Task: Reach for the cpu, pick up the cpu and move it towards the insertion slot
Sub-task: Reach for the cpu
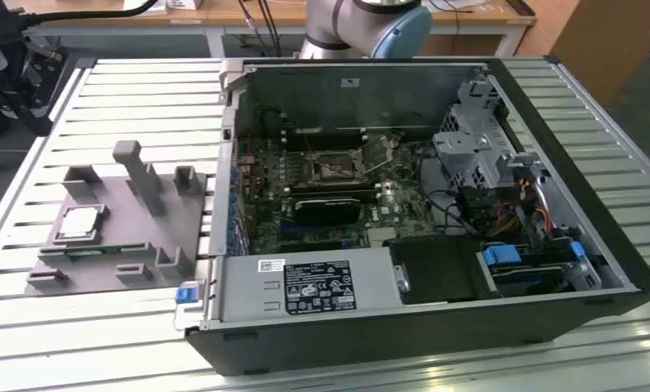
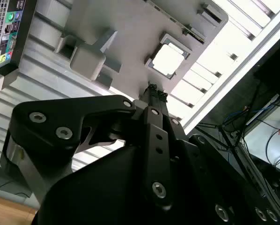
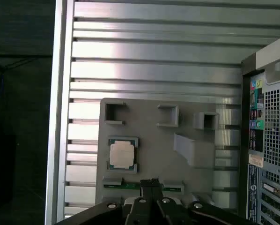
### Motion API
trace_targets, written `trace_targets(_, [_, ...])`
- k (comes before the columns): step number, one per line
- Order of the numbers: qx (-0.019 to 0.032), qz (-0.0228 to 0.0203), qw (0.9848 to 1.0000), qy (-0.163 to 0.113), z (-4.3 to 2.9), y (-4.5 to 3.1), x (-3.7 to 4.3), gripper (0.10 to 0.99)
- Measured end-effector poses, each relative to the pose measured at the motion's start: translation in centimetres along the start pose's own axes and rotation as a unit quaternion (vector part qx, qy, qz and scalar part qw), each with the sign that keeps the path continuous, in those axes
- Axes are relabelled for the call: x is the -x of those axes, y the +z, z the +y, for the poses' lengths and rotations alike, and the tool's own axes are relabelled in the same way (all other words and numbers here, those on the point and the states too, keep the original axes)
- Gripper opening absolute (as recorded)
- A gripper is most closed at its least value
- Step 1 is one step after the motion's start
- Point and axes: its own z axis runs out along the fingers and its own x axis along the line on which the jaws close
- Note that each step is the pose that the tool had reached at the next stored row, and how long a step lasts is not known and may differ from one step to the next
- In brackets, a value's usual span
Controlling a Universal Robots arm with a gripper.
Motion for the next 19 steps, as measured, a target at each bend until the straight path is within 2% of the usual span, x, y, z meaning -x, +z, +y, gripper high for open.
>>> trace_targets(10, [0.0,0.0,1.0,0.0,0.0,0.02,-0.15,0.106])
trace_targets(19, [0.0,0.0,1.0,0.0,0.02,0.52,-2.04,0.106])
